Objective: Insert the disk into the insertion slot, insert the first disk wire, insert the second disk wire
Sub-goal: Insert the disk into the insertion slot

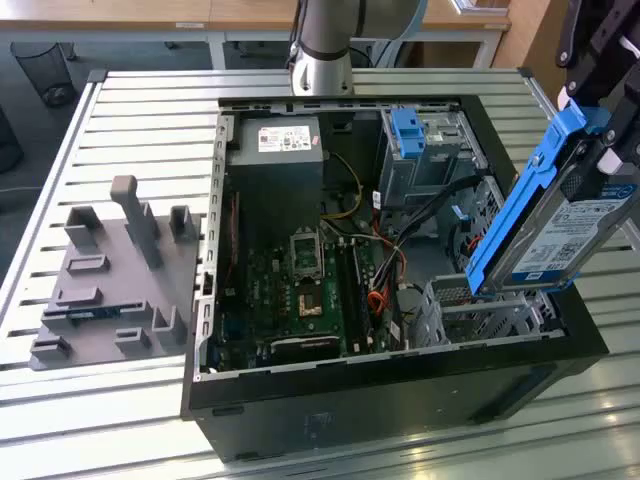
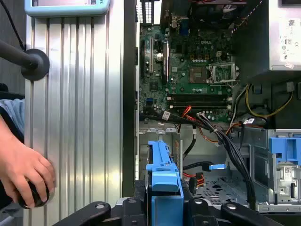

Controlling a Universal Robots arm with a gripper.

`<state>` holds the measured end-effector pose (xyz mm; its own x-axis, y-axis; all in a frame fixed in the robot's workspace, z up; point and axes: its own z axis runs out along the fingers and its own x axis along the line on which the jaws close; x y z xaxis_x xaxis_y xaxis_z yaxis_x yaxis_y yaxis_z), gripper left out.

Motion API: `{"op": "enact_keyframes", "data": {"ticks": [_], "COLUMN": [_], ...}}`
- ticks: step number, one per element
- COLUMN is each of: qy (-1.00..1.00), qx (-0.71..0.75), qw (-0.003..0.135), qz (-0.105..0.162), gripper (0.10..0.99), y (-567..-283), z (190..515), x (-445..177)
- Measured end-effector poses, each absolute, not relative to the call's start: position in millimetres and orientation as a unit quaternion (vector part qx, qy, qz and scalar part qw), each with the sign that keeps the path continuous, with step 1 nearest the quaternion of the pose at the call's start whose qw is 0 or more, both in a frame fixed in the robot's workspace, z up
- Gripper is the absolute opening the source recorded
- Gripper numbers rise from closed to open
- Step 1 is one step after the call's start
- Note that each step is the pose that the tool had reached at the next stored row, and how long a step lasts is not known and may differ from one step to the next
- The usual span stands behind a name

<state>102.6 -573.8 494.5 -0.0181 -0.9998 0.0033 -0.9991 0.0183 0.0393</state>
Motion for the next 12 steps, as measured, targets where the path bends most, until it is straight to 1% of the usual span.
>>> {"op": "enact_keyframes", "data": {"ticks": [12], "qy": [-0.713], "qx": [0.701], "qw": [0.014], "qz": [-0.011], "gripper": [0.369], "y": [-573.8], "z": [493.9], "x": [102.5]}}
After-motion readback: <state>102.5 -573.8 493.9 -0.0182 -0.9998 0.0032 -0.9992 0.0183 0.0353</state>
